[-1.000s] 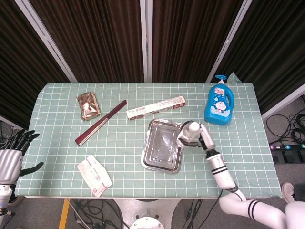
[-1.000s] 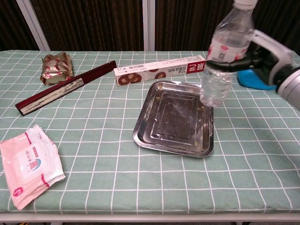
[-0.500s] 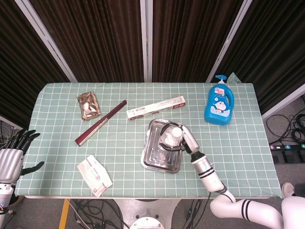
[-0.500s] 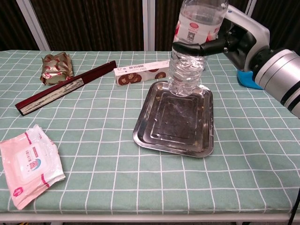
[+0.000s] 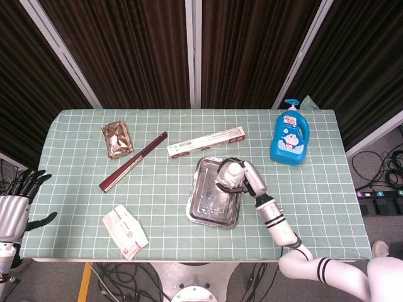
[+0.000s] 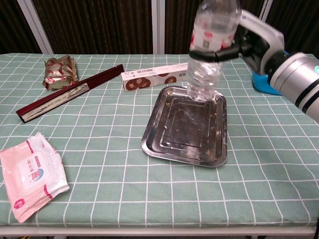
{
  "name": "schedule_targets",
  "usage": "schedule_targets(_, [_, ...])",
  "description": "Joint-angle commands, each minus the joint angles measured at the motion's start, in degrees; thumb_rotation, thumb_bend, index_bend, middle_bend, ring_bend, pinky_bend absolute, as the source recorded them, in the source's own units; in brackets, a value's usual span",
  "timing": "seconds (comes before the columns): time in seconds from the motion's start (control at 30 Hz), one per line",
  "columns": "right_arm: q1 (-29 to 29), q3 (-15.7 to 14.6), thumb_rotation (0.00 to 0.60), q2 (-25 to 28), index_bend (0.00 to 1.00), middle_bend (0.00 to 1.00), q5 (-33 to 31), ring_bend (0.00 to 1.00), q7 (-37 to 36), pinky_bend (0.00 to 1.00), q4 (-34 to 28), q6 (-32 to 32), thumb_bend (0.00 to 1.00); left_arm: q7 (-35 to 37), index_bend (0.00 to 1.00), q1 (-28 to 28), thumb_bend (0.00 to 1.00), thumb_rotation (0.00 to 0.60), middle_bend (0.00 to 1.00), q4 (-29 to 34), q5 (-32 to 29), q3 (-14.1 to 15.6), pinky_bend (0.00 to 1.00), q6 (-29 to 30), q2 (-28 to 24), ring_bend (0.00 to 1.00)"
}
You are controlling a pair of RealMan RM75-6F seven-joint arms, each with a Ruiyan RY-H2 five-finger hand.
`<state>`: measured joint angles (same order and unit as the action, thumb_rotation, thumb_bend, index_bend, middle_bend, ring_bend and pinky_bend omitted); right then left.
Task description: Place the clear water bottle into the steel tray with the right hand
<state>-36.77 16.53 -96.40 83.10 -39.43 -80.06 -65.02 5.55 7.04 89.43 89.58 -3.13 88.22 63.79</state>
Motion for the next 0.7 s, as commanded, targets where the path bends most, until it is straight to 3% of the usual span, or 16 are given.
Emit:
schedule_targets(0.03, [-0.3, 3.3, 0.600, 5.6, 0.61, 0.54, 2.1, 0.35, 3.4, 0.45, -12.1, -4.9, 0.24, -0.3, 0.24, 0.1, 0.14, 0.600, 0.23, 0.3, 0.0, 0.0, 0.19, -0.1, -0.1, 0.10])
schedule_targets(0.13, [1.5, 0.0, 0.600, 4.8, 0.61, 0.54, -1.4, 0.35, 2.7, 0.45, -7.8, -2.9, 0.24, -0.6, 0.24, 0.0, 0.14, 0.600, 0.24, 0.3, 0.1, 0.3, 0.19, -0.2, 0.1, 0.10])
schedule_targets(0.23, [2.9, -3.9, 0.600, 1.4, 0.61, 0.54, -5.6, 0.35, 0.9, 0.45, 1.2, 1.5, 0.25, -0.5, 0.24, -0.2, 0.14, 0.600, 0.23, 0.0, 0.0, 0.5, 0.19, -0.3, 0.4, 0.10])
schedule_targets(0.33, [2.9, -5.6, 0.600, -1.0, 0.61, 0.54, -5.9, 0.35, -0.1, 0.45, 6.6, 3.7, 0.27, -0.4, 0.24, -0.4, 0.14, 0.600, 0.24, -0.1, 0.0, 0.6, 0.19, -0.2, 0.3, 0.10])
schedule_targets(0.43, [2.3, -5.0, 0.600, -1.7, 0.61, 0.54, -3.8, 0.36, -1.4, 0.45, 7.3, 2.5, 0.26, -0.4, 0.24, -0.5, 0.14, 0.600, 0.24, 0.1, 0.1, 0.4, 0.19, 0.3, 0.1, 0.10])
schedule_targets(0.7, [-0.5, -0.2, 0.600, 1.0, 0.61, 0.54, -1.4, 0.35, 1.1, 0.45, 0.0, -0.5, 0.24, -0.7, 0.24, -0.5, 0.14, 0.600, 0.24, 0.6, 0.2, 0.4, 0.19, 0.3, -0.1, 0.10])
